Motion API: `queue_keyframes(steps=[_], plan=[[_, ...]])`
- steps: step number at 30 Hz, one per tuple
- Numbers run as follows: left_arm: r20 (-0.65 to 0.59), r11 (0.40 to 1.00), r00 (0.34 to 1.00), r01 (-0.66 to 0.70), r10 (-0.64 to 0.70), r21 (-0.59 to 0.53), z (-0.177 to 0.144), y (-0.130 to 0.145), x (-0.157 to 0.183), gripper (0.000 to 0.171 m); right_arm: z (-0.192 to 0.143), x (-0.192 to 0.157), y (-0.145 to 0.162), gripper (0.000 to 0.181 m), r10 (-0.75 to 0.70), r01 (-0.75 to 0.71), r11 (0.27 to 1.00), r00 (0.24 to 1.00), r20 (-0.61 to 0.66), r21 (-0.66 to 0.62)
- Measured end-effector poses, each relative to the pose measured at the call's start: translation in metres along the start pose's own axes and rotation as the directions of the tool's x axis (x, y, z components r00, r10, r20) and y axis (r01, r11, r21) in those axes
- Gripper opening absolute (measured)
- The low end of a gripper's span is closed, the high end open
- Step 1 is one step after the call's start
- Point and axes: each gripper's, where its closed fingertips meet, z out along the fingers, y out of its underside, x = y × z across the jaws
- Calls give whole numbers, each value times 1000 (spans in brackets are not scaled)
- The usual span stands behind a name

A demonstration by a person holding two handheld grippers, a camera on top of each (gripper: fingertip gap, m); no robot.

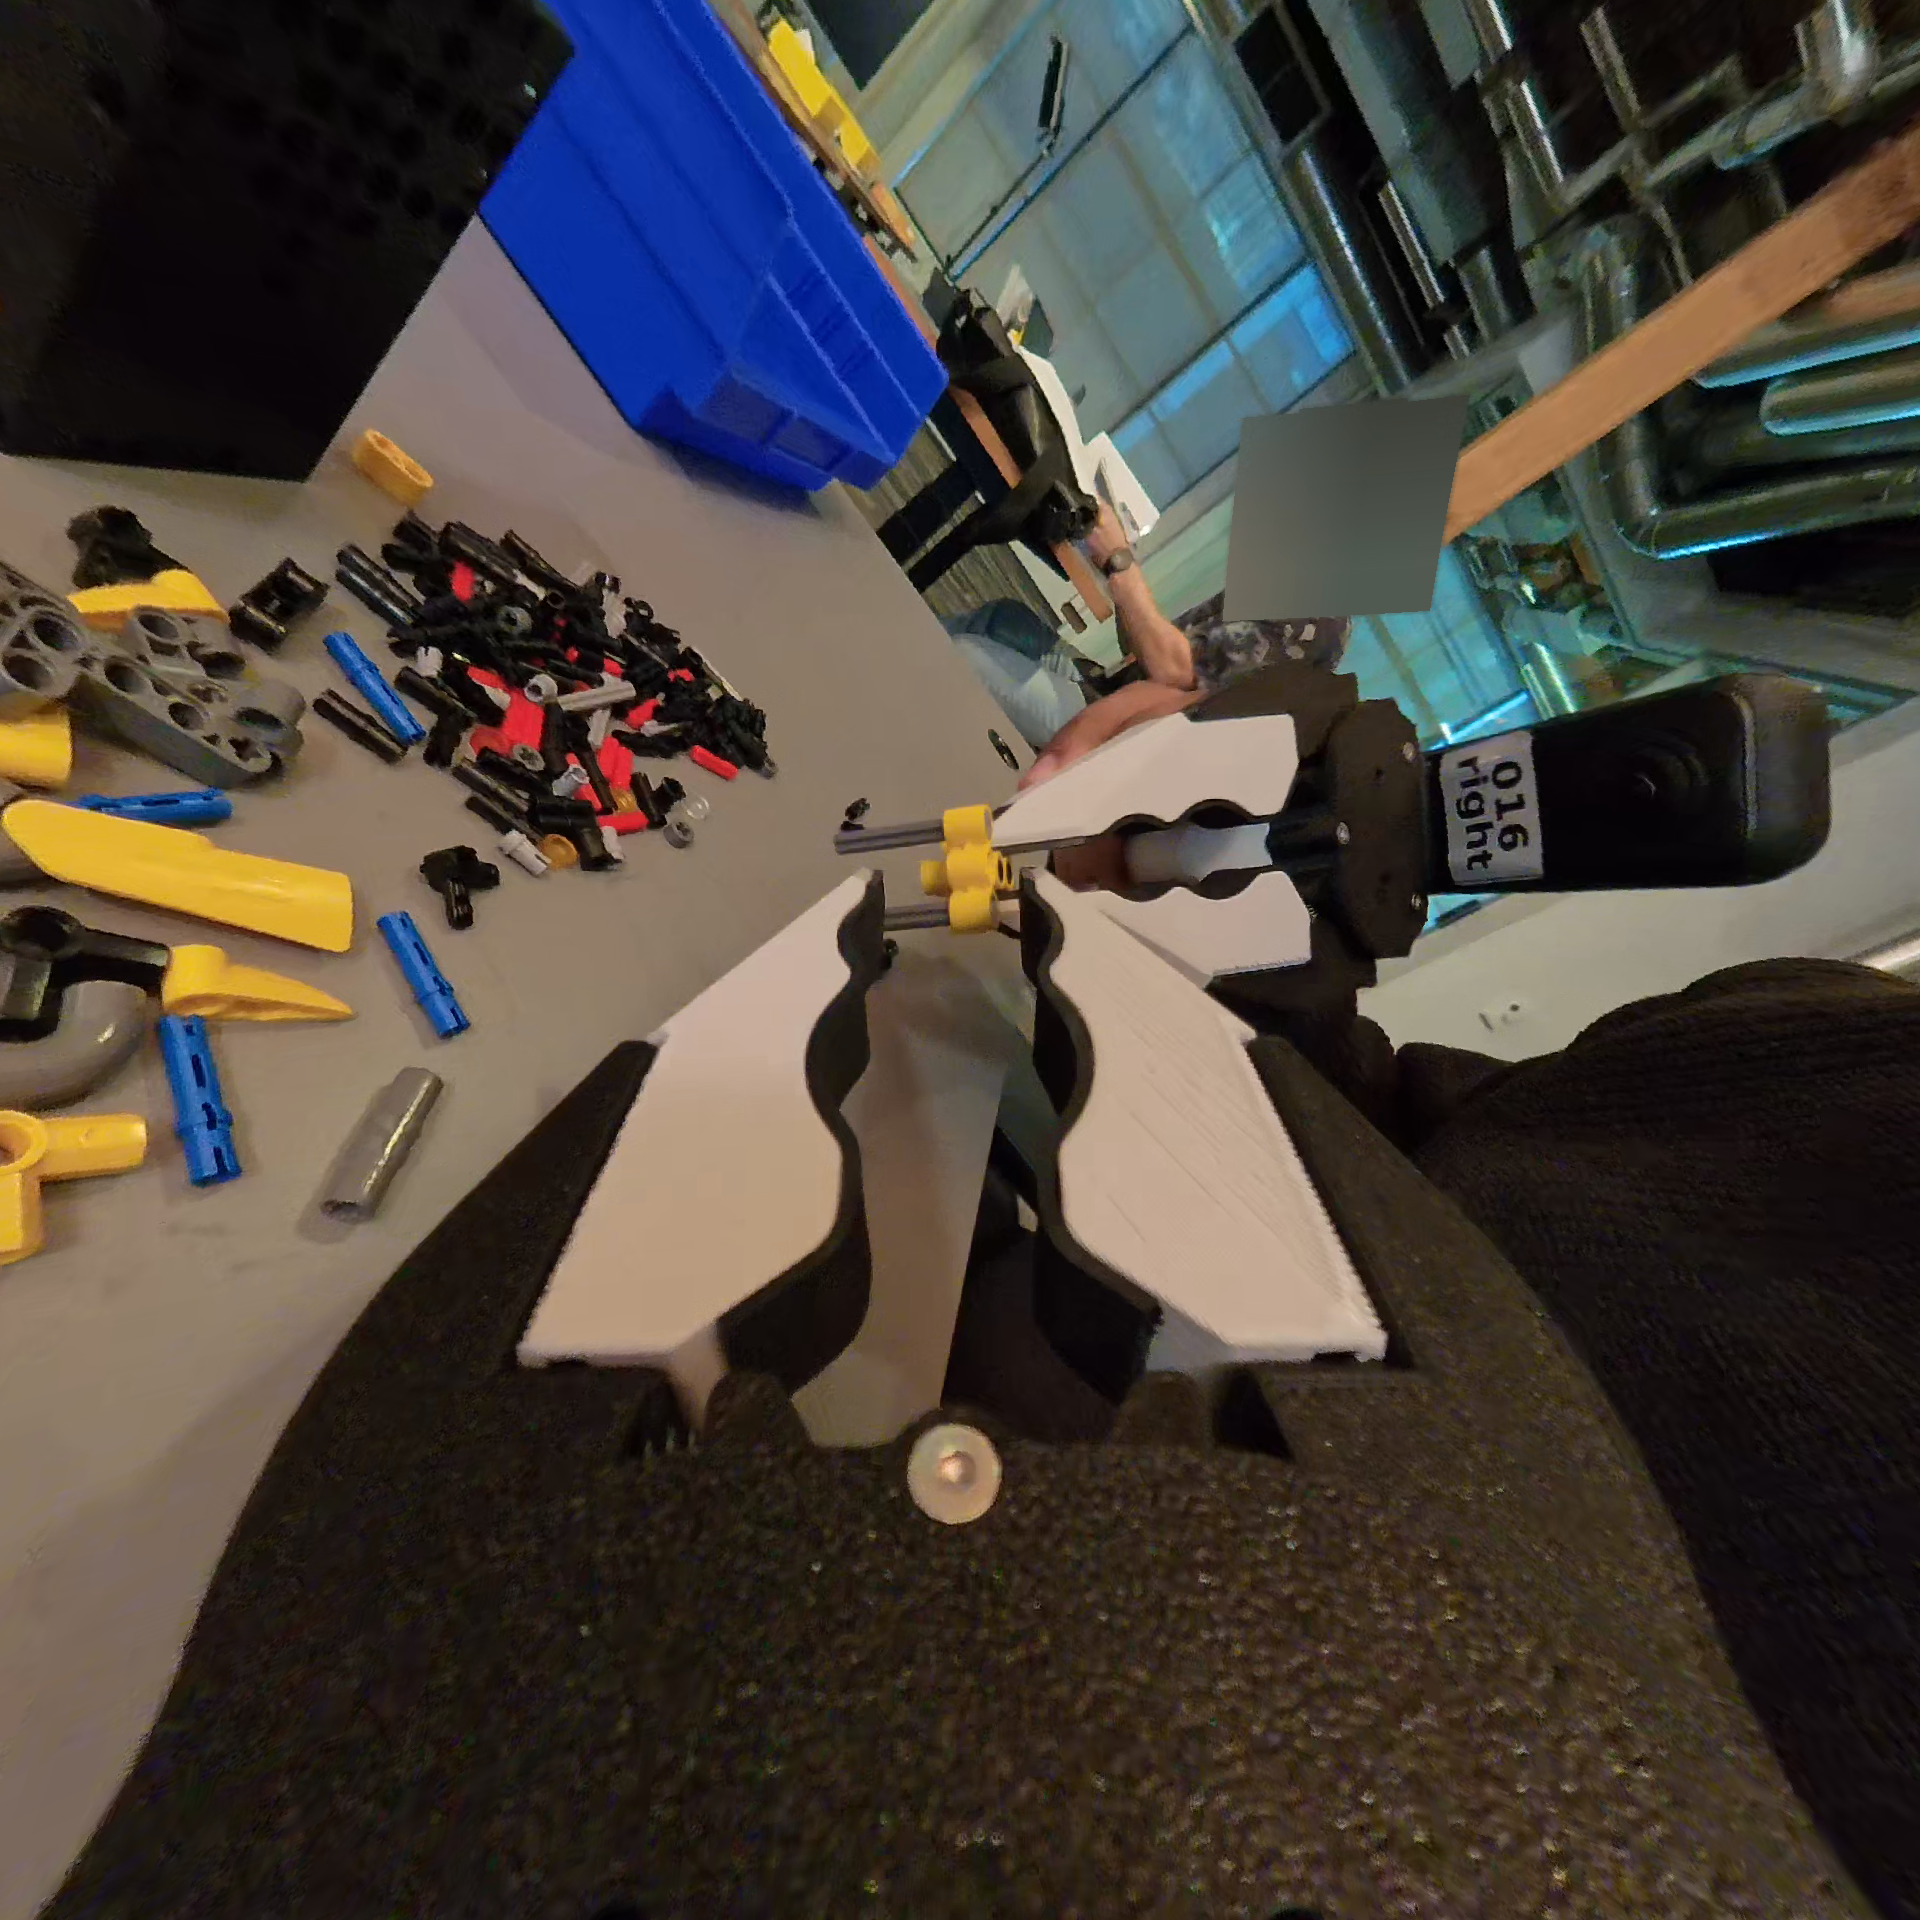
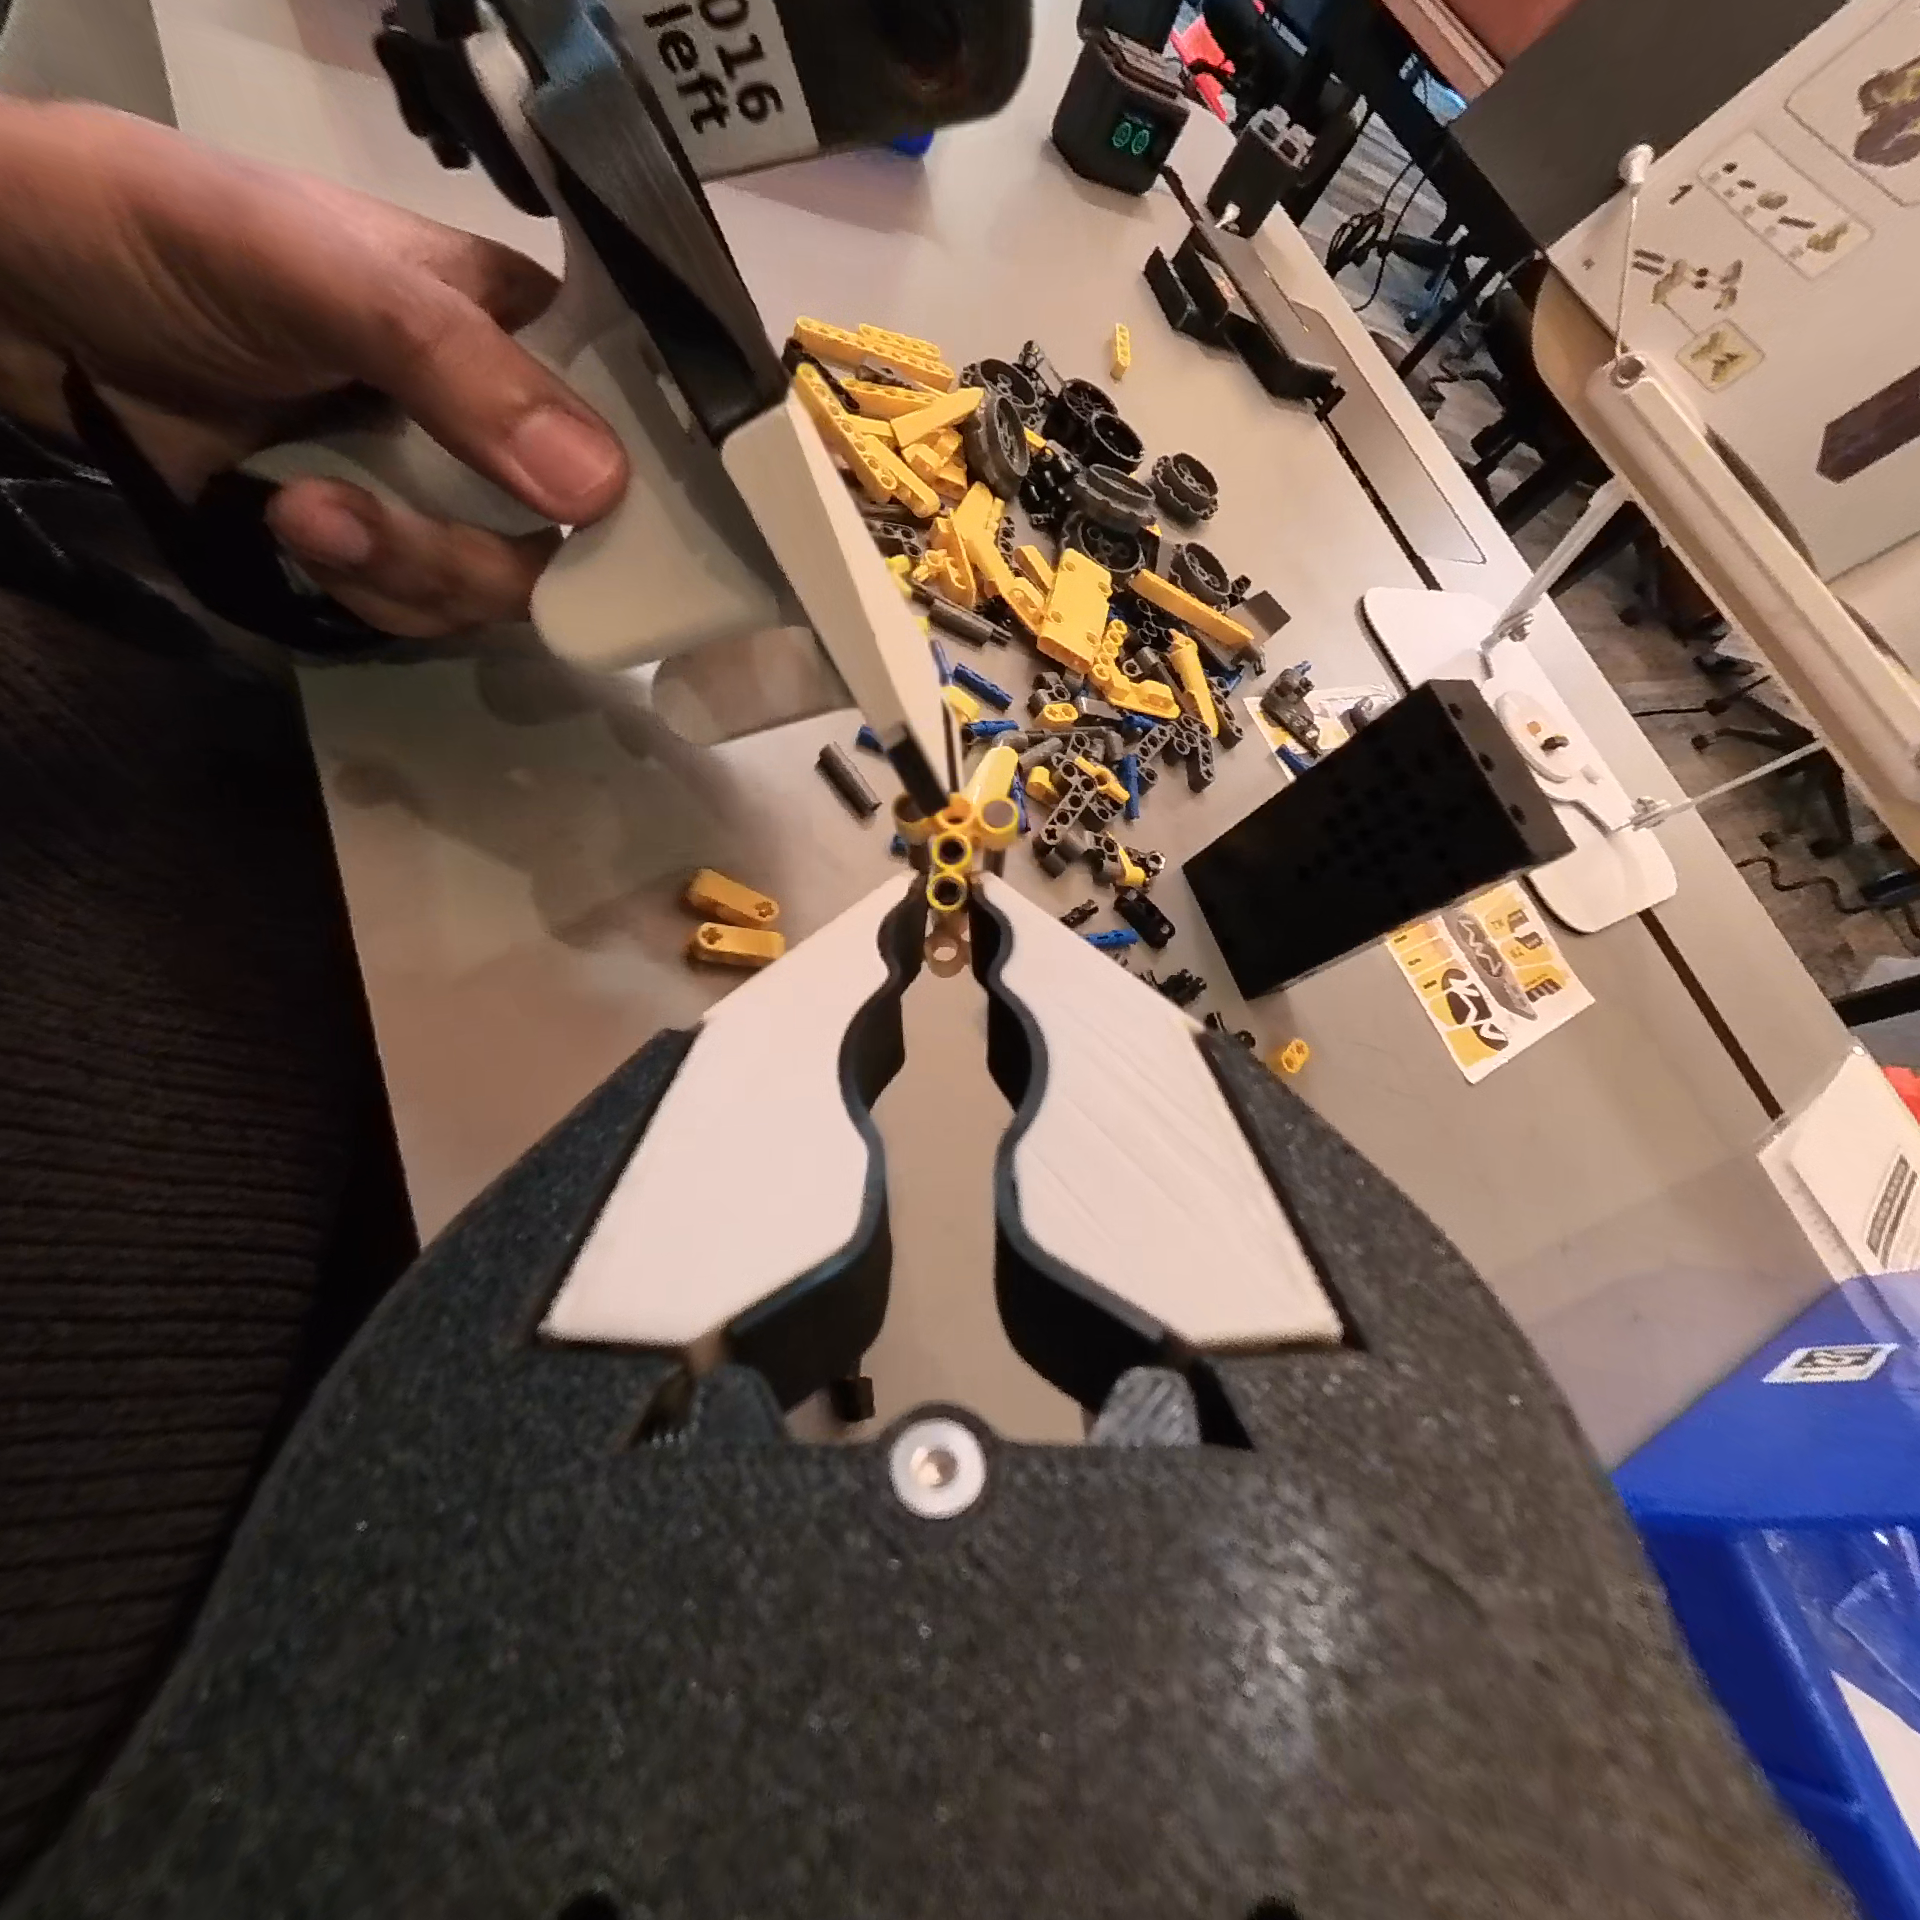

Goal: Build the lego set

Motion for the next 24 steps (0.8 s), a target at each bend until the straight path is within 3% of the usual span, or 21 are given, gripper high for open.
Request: queue_keyframes(steps=[6,24], plan=[[-44,999,998,38,-38,-2,-1,0,3,8,1,-5,0,8,-18,18,1000,999,27,-5],[-71,996,993,91,-93,-20,-2,3,1,7,3,-8,1,8,52,-53,998,997,55,17]])
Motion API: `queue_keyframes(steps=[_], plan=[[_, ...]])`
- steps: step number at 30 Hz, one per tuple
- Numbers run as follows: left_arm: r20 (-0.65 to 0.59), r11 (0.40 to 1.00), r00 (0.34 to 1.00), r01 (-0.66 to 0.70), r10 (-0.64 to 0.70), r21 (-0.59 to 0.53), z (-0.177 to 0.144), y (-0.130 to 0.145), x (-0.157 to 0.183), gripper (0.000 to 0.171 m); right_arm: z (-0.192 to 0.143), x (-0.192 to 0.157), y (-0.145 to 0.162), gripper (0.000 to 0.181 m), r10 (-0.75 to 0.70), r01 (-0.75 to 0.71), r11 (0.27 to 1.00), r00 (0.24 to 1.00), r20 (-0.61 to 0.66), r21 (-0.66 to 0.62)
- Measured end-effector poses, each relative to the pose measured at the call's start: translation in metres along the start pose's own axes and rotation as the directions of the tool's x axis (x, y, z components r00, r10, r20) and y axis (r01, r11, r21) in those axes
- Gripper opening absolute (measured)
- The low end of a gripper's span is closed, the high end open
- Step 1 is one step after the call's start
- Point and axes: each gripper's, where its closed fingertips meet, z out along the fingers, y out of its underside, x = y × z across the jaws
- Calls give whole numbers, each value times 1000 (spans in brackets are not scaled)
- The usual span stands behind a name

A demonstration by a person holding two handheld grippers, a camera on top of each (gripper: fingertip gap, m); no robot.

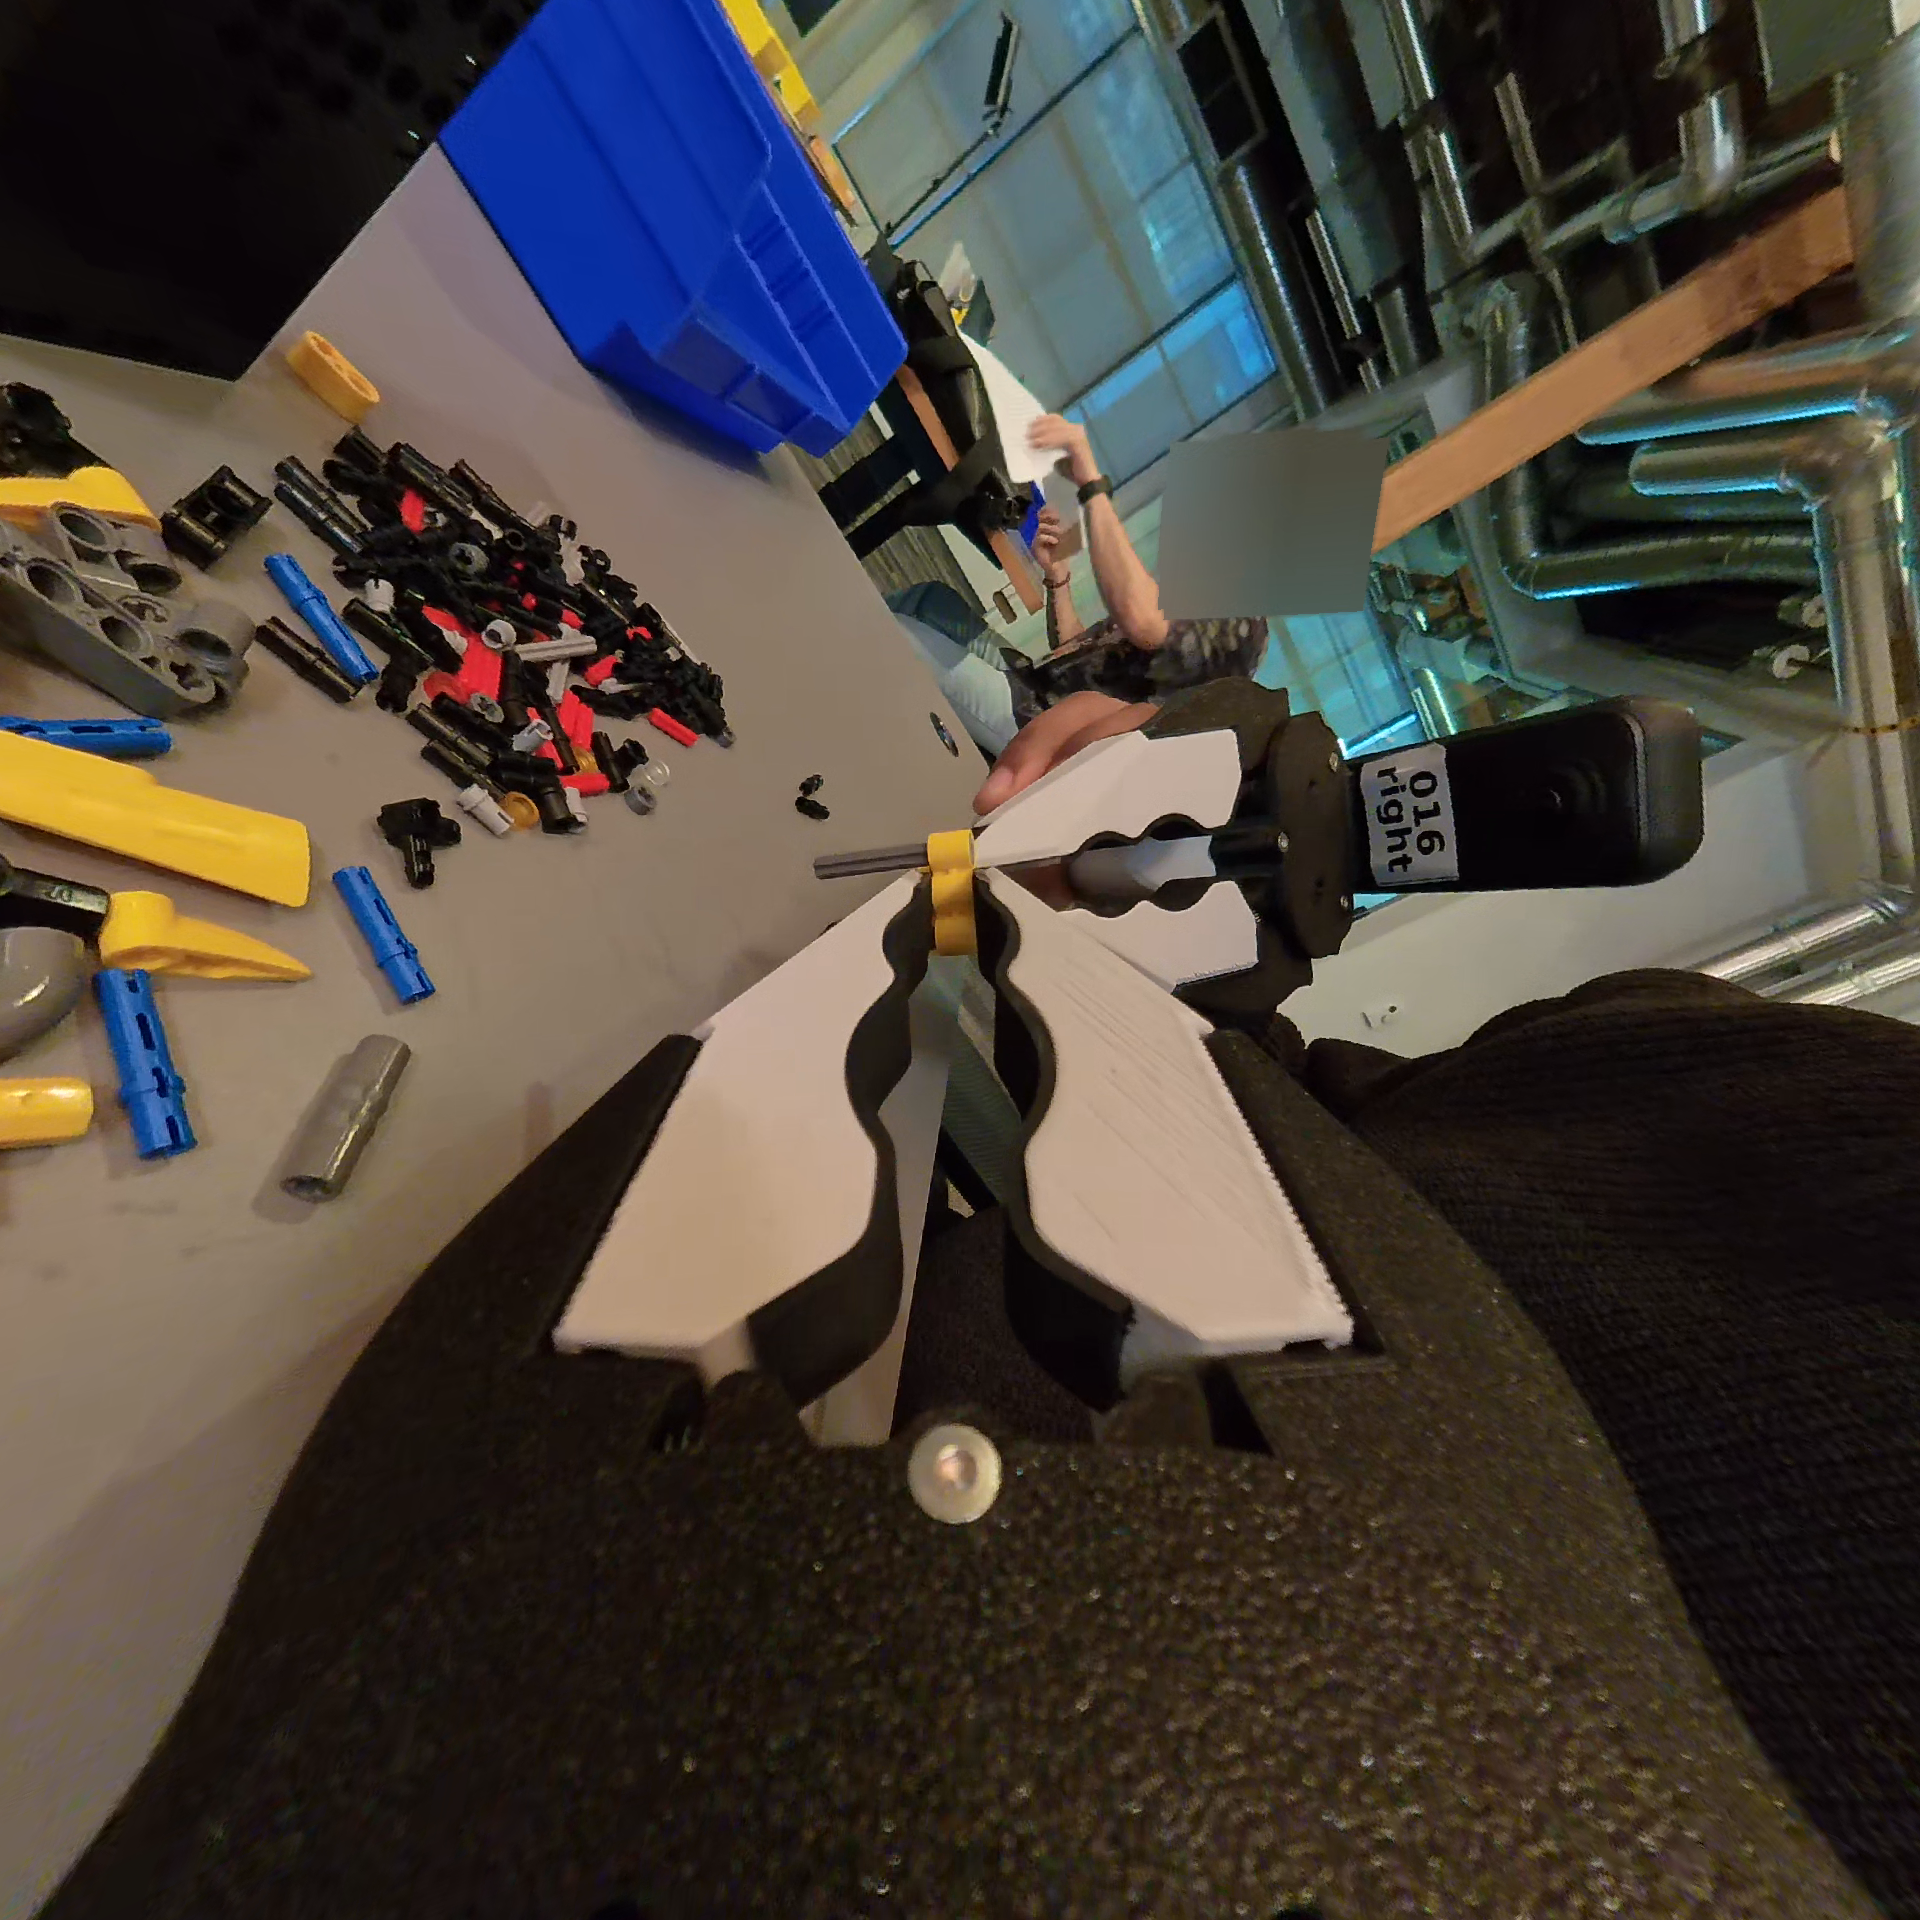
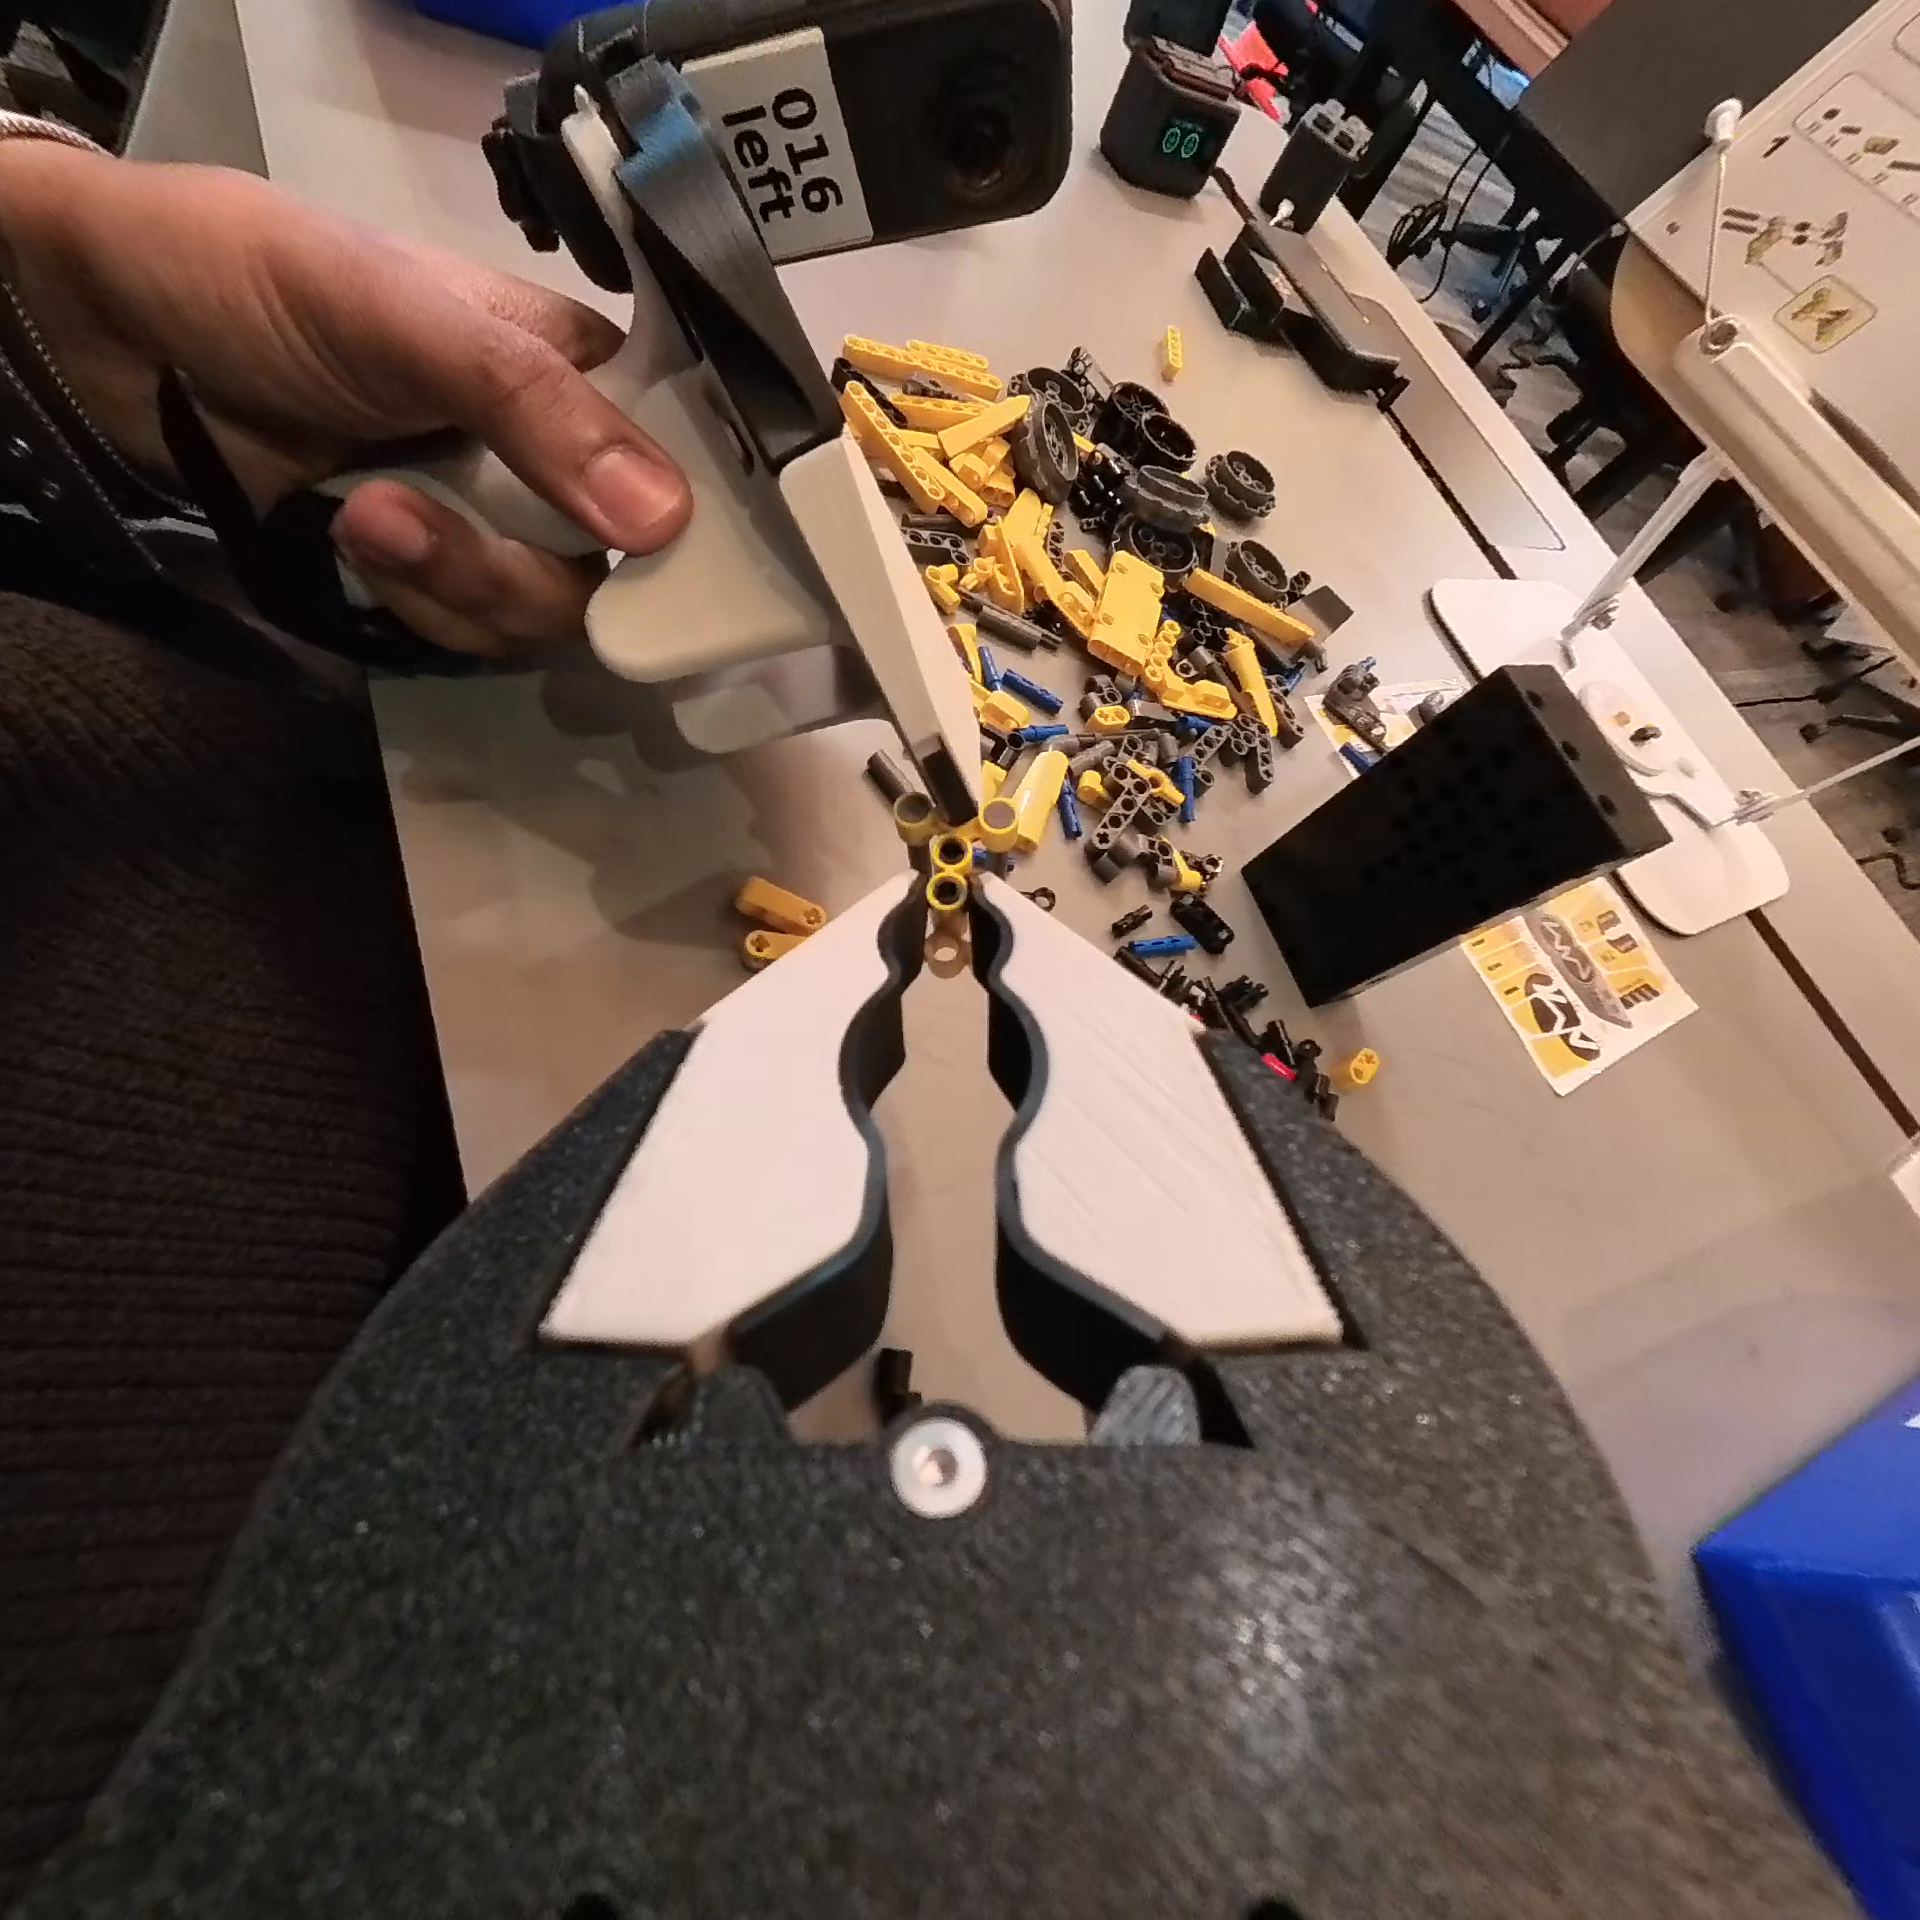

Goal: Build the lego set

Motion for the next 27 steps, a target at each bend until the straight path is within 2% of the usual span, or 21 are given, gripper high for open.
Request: queue_keyframes(steps=[15,27], plan=[[-4,1000,1000,23,-23,-20,-2,2,3,7,-2,-2,-3,8,81,-82,996,996,27,34],[24,999,999,22,-23,45,-16,-12,-1,7,-10,8,-9,8,232,-238,964,971,60,119]])
